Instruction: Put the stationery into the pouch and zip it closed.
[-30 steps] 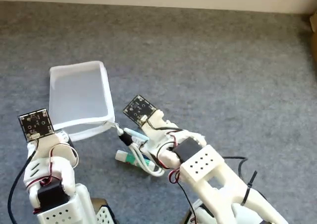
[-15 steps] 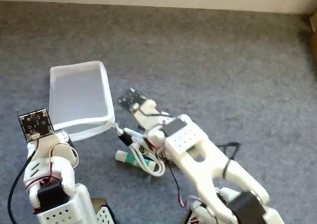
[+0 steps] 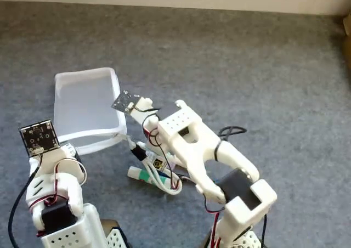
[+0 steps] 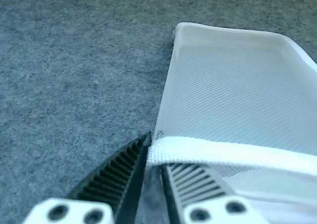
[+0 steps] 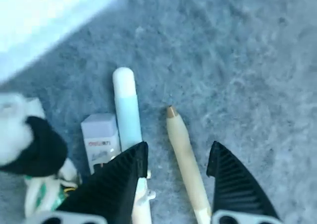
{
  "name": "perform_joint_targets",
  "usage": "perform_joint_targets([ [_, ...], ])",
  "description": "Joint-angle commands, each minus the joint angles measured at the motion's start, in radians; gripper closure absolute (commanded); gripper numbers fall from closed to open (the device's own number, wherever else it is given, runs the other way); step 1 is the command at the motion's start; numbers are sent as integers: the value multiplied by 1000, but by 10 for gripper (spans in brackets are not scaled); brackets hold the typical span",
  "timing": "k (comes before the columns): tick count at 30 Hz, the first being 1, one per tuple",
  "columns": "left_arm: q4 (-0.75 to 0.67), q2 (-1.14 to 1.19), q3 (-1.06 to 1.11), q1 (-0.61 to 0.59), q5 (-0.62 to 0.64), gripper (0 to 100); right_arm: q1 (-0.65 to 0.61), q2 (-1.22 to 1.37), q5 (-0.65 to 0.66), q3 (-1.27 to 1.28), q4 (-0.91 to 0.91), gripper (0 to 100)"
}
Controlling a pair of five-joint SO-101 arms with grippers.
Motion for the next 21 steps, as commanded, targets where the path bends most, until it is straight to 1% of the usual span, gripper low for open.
perform_joint_targets([
  [1,-44,-10,-24,-12,12,992,39,4,15,-67,7,811],
  [16,-44,-10,-24,-8,12,992,56,16,17,-54,-1,815],
  [19,-44,-10,-24,-8,12,991,56,16,17,-24,-5,867],
  [21,-44,-10,-24,-8,12,991,54,15,17,-4,-41,902],
])
